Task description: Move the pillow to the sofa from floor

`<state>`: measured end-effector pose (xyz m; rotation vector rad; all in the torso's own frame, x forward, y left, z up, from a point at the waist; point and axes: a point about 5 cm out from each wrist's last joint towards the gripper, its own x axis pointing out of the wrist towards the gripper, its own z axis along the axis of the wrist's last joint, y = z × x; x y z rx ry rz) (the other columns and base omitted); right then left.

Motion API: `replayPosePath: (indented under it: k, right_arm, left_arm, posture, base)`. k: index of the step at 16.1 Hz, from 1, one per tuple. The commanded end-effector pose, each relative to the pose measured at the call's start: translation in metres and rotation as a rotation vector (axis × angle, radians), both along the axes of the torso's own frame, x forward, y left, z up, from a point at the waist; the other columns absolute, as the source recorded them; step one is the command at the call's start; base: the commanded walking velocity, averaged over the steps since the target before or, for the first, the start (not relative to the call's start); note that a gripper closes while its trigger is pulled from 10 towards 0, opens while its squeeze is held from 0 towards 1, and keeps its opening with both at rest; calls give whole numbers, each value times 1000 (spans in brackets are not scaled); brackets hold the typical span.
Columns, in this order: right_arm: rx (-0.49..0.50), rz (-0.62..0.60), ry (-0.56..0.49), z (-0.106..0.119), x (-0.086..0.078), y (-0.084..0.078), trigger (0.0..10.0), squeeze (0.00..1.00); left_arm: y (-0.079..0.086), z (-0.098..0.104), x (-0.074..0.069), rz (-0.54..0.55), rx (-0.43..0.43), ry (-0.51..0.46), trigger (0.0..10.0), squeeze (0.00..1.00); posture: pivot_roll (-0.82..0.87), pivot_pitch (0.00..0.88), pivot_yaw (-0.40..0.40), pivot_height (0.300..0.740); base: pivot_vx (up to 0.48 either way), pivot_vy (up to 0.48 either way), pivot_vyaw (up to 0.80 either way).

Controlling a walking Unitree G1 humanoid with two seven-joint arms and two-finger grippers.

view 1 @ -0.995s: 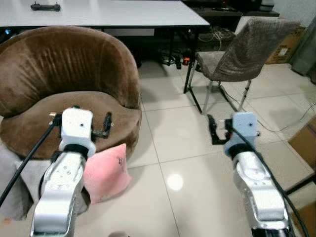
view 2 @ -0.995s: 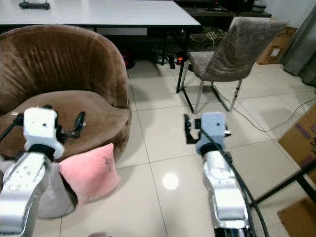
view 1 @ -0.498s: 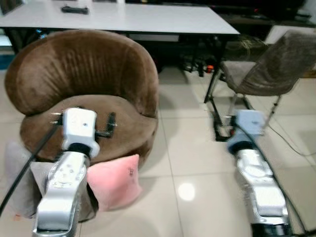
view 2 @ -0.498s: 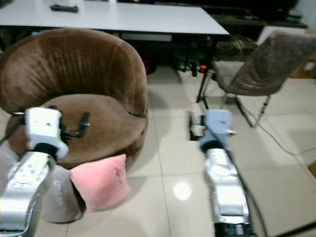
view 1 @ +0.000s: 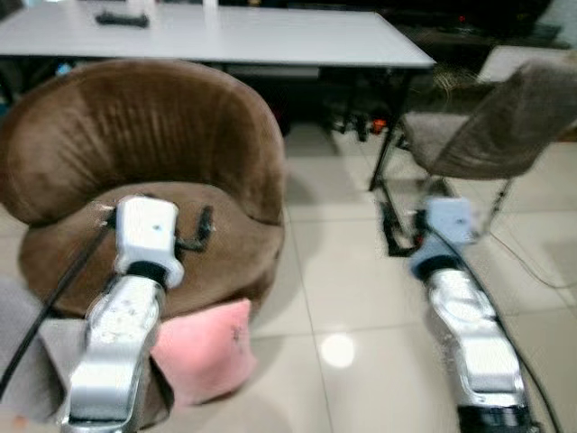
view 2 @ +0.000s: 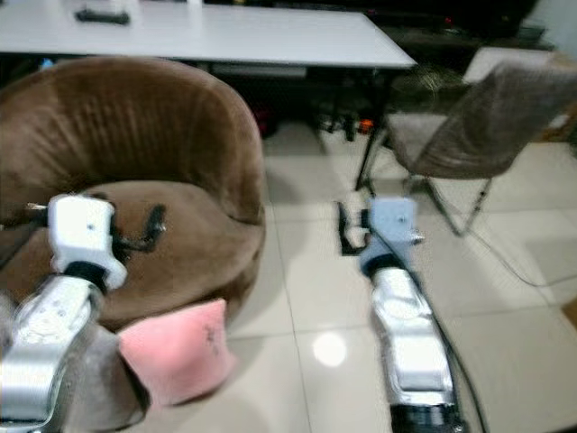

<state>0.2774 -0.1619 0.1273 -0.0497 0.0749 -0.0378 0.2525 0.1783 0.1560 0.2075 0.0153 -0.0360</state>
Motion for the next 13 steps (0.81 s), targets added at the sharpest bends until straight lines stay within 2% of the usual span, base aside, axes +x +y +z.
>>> replayPosePath:
  k: [1,5,8,12,13]
  right_arm:
    - [24,44,-6,2,2,11,10000,0]
    - [66,63,4,0,1,13,10000,0]
    - [59,122,16,-2,0,19,10000,0]
    - [41,141,6,-1,-1,21,10000,0]
    - [40,126,16,-2,-1,20,10000,0]
  left_arm:
    - [7,3,-1,15,11,-11,10000,51]
    - [7,3,-1,2,11,-6,10000,43]
    - [7,3,-1,-9,14,-3,10000,47]
    - [6,3,-1,-12,16,-1,10000,43]
    - [7,2,-2,-7,19,2,10000,27]
  posture:
    - [76,0,-54,740]
    - [75,0,-43,740]
    - [75,0,-38,740]
    - [77,0,-43,740]
    - [77,0,-44,740]
  base:
    - [330,0,800]
    - [325,0,800]
    - [325,0,154]
    - [322,0,800]
    - [0,0,800]
